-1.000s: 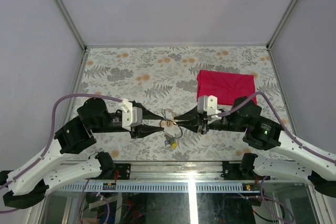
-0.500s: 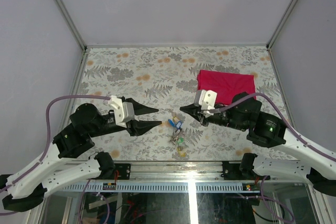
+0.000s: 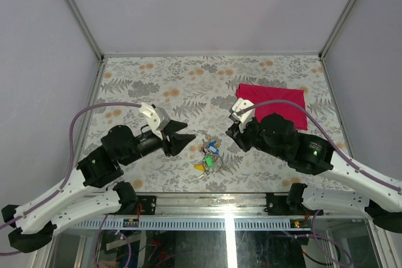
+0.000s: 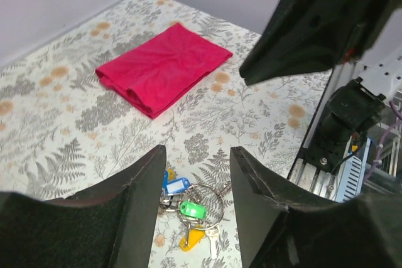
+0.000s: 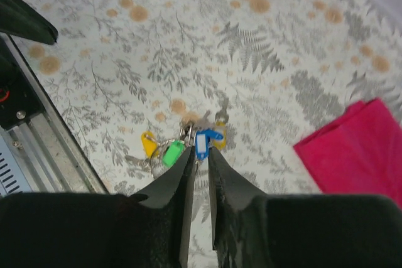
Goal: Put the keys on the keyring
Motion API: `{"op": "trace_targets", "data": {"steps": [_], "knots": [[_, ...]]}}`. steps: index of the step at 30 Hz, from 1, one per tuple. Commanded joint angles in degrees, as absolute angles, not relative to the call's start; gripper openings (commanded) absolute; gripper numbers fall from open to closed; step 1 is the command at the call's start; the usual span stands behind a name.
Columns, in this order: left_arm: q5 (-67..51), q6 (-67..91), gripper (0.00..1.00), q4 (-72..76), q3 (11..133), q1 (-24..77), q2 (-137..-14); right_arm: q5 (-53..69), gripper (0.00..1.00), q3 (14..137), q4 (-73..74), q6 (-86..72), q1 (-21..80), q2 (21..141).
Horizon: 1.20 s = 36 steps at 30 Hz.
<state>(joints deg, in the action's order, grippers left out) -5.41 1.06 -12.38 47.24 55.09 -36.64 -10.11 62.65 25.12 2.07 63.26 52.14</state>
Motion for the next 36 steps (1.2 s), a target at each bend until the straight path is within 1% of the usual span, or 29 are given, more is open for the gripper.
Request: {"op": "trace_targets", "data": {"steps": [1, 5, 8, 9, 12, 15, 17, 24, 31, 36], "knots": [[1.80, 7.99, 0.47, -8.80, 45.47, 54.70, -38.41, -15.44, 0.22, 60.07, 28.99, -14.77, 63.21, 52.87], [0.54, 11.08, 0.48, -9.08, 43.72, 52.74, -40.77, -11.40, 0.26, 57.51, 32.49, -22.32, 61.80, 56.19], [-2.92, 12.38, 0.48, -8.54, 42.62, 50.51, -41.28, -1.27, 0.36, 54.79, 33.79, -24.04, 56.36, 59.73], [-3.92, 12.61, 0.47, -8.62, 42.38, 49.70, -41.38, 1.17, 0.37, 53.22, 33.42, -24.34, 54.57, 60.58], [-5.17, 12.60, 0.48, -9.08, 42.25, 48.44, -41.19, 4.89, 0.35, 48.14, 31.01, -24.73, 51.25, 63.69], [-5.17, 12.10, 0.48, -9.84, 42.30, 48.12, -40.58, 6.08, 0.30, 44.83, 27.72, -24.44, 50.80, 67.45], [-5.14, 11.80, 0.48, -10.26, 42.36, 48.02, -40.27, 6.21, 0.29, 43.64, 25.41, -23.74, 50.78, 69.98], [-5.28, 11.34, 0.48, -11.23, 42.65, 47.91, -40.25, 7.05, 0.35, 43.74, 21.18, -19.01, 50.80, 78.22], [-4.46, 11.09, 0.48, -11.82, 42.56, 47.95, -39.50, 6.75, 0.36, 44.15, 19.69, -17.04, 50.92, 83.41], [-4.26, 10.99, 0.48, -12.09, 42.59, 47.95, -39.12, 5.70, 0.37, 44.27, 19.61, -16.25, 51.02, 84.48]]}}
